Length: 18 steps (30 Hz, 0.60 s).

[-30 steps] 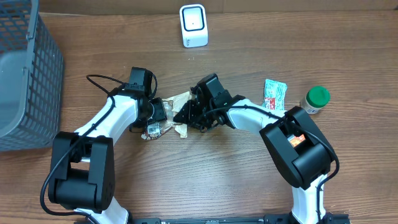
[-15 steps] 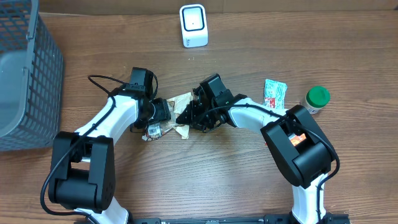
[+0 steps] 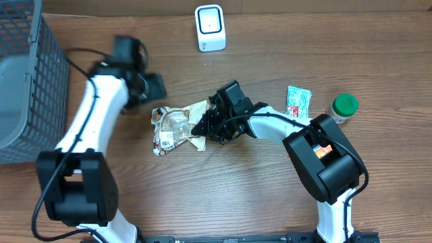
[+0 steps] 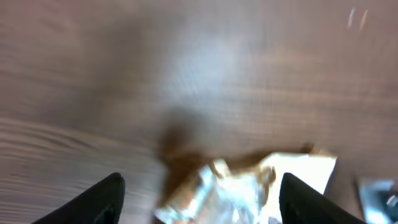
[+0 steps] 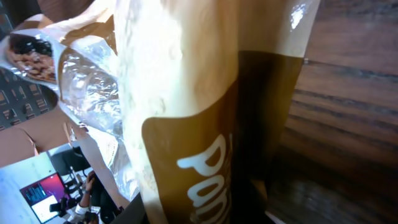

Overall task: Scan the item barcode
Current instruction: 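Release the bag with the left gripper and move it left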

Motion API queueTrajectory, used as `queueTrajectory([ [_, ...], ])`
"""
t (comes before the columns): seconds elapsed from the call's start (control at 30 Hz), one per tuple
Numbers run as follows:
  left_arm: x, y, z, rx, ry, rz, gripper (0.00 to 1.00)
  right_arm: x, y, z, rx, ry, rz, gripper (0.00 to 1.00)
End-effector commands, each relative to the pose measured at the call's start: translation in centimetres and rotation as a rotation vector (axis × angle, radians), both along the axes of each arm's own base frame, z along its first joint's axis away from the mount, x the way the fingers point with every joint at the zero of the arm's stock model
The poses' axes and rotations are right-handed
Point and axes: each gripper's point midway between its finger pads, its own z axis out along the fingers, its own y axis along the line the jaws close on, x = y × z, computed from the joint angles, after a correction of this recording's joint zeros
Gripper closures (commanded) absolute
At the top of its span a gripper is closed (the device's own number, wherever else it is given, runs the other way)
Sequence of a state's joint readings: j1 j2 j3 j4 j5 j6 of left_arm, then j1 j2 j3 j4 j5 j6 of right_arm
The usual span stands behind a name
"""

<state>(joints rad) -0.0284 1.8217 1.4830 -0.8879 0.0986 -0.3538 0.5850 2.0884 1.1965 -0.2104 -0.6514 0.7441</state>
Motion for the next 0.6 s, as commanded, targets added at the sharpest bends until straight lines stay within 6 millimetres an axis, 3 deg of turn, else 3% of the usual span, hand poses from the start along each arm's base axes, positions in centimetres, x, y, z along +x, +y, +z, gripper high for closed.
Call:
queueTrajectory([
  [0.0,0.7,3.2,1.5,0.055,-0.028,0.028,0.27,-0.2,0.1,-0.3,-0.015,-0.015,0.015,0.96],
  [0.03,0.6,4.1,1.4,0.070,-0.021,0.048,0.18,-0.2,0.1,-0.3,-0.015,-0.014,0.015,0.96],
  [0.07,0.4,4.9,1.1,0.087,-0.011,0.067,0.00,-0.2,0.1,-0.2,-0.015,-0.014,0.015,0.96],
  [0.33,-2.0,10.2,-0.5,0.248,0.075,0.177,0.00,-0.4,-0.1,-0.4,-0.022,-0.004,0.015,0.96],
  [0.57,-2.1,10.6,-0.6,0.255,0.078,0.185,0.00,0.1,-0.4,-0.4,-0.034,-0.055,0.035,0.96],
])
